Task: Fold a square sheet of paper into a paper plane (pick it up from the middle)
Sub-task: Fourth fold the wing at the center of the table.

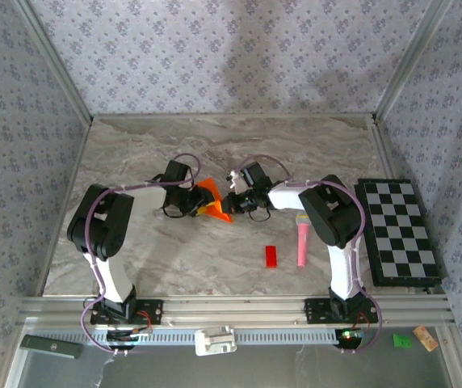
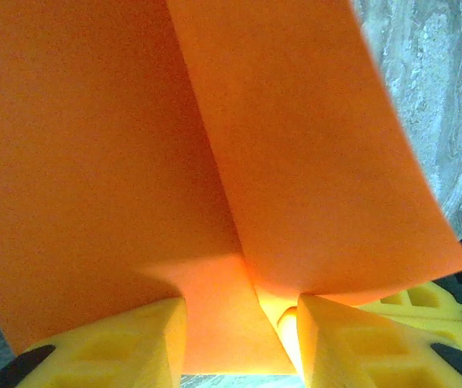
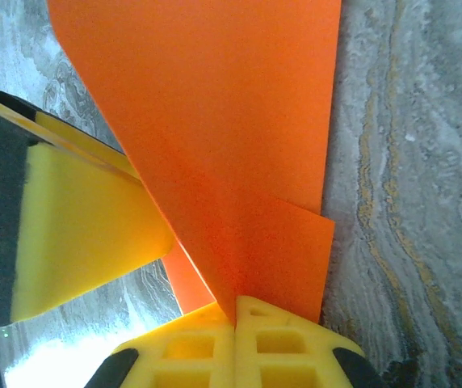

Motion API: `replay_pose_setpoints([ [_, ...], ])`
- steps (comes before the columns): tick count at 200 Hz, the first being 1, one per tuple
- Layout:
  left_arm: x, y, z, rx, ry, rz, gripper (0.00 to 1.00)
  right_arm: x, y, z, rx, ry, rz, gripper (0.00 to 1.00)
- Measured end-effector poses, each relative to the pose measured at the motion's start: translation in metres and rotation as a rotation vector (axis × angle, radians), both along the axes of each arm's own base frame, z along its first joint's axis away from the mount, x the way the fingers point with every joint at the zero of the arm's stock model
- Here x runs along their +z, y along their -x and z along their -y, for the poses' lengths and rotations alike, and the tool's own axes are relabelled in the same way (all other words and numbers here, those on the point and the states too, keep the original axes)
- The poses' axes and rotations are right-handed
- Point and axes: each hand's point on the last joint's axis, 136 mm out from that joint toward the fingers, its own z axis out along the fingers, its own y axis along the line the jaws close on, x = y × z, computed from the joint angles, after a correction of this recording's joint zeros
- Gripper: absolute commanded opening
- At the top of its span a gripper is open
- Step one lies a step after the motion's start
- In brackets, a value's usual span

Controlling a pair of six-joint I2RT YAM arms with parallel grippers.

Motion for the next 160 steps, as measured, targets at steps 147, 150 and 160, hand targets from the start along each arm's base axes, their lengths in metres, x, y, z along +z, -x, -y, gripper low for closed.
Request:
replay_pose_setpoints([
  [147,-0.0050,-0.0014,-0.0022,0.009,-0.057,-0.092,0.41,0.0004,0.0026,0.0024,-0.004,-0.019,-0.048,0.12],
  [150,-0.0049,-0.0015,-0.0022,0.009,-0.058,-0.093,0.41,0.0004,0.0027,0.0023,-0.003,-0.019,-0.048,0.12],
  [160,-0.0053,-0.0014,-0.0022,0.013,-0.059,-0.101,0.41,0.0006,0.0033,0.0022,-0.001,-0.020,-0.050,0.13],
])
